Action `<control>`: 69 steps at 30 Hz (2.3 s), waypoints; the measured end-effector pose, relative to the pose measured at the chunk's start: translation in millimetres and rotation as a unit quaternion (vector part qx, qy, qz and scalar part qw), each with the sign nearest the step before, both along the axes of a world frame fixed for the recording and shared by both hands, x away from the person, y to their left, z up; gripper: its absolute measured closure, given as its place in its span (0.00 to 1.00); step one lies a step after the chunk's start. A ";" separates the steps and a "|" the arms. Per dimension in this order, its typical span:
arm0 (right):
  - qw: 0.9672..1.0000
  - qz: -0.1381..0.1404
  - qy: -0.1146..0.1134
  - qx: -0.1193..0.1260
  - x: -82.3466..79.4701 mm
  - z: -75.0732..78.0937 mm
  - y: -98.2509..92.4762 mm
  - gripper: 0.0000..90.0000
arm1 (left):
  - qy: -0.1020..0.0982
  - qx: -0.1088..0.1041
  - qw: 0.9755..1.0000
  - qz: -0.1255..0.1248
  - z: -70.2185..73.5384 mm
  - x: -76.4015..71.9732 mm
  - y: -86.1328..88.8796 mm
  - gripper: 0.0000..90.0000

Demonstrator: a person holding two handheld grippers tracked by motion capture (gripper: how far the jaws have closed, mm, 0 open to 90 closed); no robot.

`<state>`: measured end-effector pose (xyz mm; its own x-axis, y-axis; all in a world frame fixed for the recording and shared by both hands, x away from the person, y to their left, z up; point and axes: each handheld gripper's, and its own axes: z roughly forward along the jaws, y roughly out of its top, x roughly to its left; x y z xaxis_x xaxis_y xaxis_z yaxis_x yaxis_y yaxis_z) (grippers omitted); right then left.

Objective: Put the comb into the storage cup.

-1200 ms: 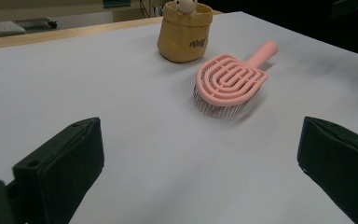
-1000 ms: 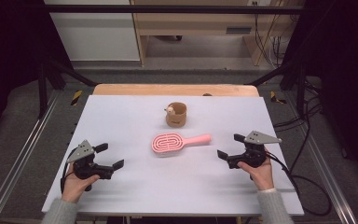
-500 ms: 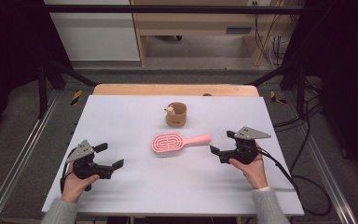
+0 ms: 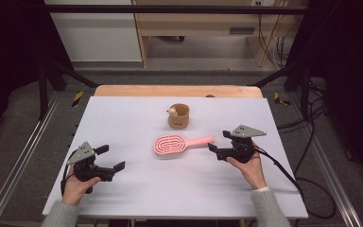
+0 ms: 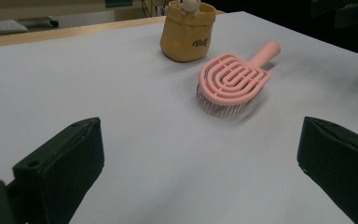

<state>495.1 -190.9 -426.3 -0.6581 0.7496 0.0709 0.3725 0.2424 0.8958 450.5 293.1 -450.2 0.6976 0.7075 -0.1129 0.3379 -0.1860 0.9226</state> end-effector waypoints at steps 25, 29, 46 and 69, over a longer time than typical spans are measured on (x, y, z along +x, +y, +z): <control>1.000 0.008 0.017 -0.016 22.1 -3.9 21.0 0.63 | 0.002 0.003 1.000 0.003 -1.6 0.6 0.9 0.01; 1.000 0.005 0.022 -0.020 28.6 -7.1 23.7 0.71 | 0.002 0.003 1.000 0.003 -1.8 0.9 0.7 0.01; 0.999 0.001 0.044 -0.033 49.2 -14.4 33.3 0.95 | 0.004 0.004 1.000 0.004 -2.8 1.5 0.8 0.01; 0.995 -0.002 0.076 -0.065 67.7 -31.9 40.9 1.00 | 0.004 0.004 1.000 0.005 -3.2 2.0 1.6 0.01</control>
<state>562.8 -150.0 -458.2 -0.6436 0.7621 0.0706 0.5025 0.3512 0.7900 452.5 294.7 -453.3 0.6901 0.7148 -0.1135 0.3471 -0.1893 0.9185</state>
